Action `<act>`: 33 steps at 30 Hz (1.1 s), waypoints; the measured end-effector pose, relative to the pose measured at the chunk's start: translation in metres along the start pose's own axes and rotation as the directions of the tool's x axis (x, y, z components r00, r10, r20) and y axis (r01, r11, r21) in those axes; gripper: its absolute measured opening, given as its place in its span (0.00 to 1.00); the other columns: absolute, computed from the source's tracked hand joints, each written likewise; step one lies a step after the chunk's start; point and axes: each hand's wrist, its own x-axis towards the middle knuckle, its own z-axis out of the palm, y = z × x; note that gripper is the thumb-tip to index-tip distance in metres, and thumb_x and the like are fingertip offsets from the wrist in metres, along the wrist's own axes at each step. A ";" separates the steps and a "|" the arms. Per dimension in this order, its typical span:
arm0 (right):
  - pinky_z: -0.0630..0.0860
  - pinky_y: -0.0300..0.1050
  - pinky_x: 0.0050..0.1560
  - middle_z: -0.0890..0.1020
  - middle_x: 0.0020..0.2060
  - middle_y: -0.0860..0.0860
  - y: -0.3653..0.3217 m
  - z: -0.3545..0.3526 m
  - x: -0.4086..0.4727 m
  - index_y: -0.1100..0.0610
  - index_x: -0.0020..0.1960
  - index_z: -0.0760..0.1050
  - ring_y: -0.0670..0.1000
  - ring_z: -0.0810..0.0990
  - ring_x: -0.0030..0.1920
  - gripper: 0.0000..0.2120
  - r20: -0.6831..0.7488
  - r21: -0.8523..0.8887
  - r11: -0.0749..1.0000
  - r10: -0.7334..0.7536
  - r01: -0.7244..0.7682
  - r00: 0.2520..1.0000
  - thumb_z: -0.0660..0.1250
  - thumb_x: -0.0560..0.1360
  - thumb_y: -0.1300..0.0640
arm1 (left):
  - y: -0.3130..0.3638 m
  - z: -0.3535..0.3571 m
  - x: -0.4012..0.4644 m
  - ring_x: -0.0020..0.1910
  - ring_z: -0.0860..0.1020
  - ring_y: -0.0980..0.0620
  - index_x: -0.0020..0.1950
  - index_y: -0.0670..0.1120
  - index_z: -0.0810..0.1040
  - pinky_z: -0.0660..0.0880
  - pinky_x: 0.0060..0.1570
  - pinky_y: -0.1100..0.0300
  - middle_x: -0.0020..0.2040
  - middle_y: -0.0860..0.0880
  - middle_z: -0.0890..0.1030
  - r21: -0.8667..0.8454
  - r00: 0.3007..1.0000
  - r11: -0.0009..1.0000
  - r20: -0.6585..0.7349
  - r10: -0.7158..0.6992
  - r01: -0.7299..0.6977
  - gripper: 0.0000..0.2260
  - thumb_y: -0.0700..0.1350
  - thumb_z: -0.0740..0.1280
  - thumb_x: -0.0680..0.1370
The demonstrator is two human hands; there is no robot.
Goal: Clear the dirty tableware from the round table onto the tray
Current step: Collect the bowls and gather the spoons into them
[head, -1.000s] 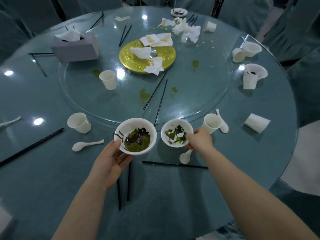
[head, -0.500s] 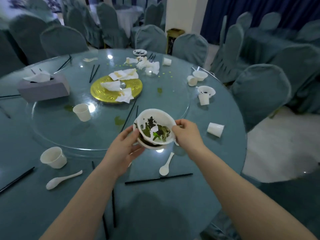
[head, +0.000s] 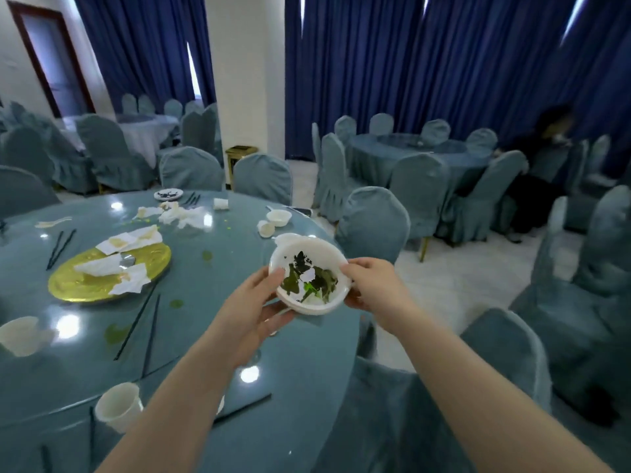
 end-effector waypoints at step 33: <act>0.78 0.44 0.45 0.83 0.42 0.54 0.100 -0.526 0.119 0.59 0.51 0.79 0.51 0.81 0.38 0.07 -0.157 0.183 0.975 0.158 -0.129 0.975 0.63 0.79 0.59 | -0.237 0.431 0.177 0.48 0.84 0.45 0.58 0.44 0.78 0.82 0.39 0.54 0.50 0.42 0.84 -0.196 0.967 0.947 0.037 -0.251 0.254 0.12 0.42 0.68 0.74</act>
